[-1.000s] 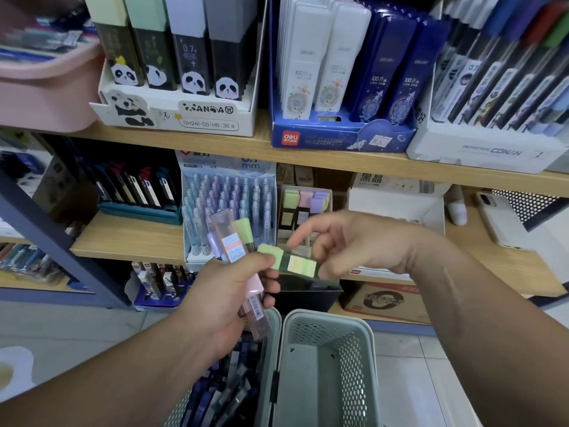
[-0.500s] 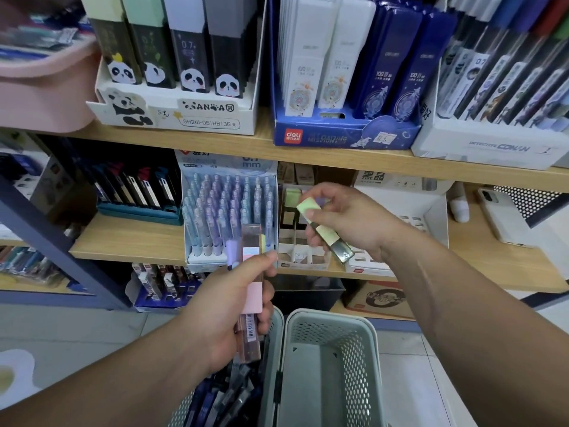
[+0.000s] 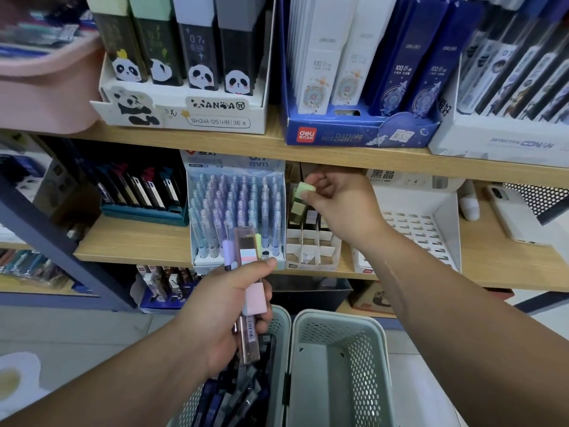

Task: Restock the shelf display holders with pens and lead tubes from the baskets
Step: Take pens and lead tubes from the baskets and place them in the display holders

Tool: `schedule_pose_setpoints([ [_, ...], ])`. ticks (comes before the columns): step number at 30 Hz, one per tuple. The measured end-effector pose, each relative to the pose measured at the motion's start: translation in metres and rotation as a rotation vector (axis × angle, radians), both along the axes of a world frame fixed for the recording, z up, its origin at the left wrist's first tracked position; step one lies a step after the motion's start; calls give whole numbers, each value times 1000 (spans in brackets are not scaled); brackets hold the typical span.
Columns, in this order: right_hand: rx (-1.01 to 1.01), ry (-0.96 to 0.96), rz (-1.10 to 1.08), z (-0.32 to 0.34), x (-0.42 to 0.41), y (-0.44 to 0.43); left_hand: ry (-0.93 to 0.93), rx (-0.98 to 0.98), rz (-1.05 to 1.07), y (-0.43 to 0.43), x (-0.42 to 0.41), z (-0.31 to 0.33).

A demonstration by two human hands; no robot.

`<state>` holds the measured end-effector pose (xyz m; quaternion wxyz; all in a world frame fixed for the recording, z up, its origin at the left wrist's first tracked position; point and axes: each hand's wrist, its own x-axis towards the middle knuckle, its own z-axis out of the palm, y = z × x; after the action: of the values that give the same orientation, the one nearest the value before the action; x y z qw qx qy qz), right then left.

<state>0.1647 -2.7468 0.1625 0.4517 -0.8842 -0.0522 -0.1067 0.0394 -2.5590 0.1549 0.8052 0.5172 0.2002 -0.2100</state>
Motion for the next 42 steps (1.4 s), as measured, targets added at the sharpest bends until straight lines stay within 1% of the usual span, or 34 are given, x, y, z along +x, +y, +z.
schedule_pose_setpoints([
  [6, -203, -48, 39, -14, -1, -1, -1, -5, -9, 3, 0, 1],
  [10, -407, -190, -8, -22, -6, 0, -6, -9, -11, 3, -1, 2],
  [12, -461, -247, -46, -24, -4, 1, -12, -6, -11, 3, -1, 2],
  [13, -483, -242, -52, -25, -2, 0, -14, -3, -10, 3, -1, 2],
  [15, -469, -156, -21, -27, 3, -2, -17, 2, -6, 3, -2, 3],
  [17, -373, -59, 27, -27, 7, -6, -17, 3, -3, 3, -2, 2],
  [19, -315, -11, 52, -25, 10, -10, -10, 6, -2, 3, -2, 2],
  [23, -336, 40, 19, -25, 13, -25, -12, 16, -2, 1, -1, 2],
  [27, -313, 70, -24, -25, 14, -43, -17, 18, -17, -2, -1, 1],
  [30, -291, 87, -4, -23, 12, -48, -16, 34, -24, -4, -2, 1],
  [33, -341, 56, 13, -24, 10, -43, -11, 38, -22, -5, -2, -1],
  [36, -394, 36, -55, -25, 11, -35, -9, 36, -20, -6, -2, -1],
  [38, -408, 36, -77, -25, 11, -30, -7, 35, -18, -6, -3, -2],
  [42, -413, 57, -48, -23, 10, -34, 3, 26, -18, -6, -1, -2],
])
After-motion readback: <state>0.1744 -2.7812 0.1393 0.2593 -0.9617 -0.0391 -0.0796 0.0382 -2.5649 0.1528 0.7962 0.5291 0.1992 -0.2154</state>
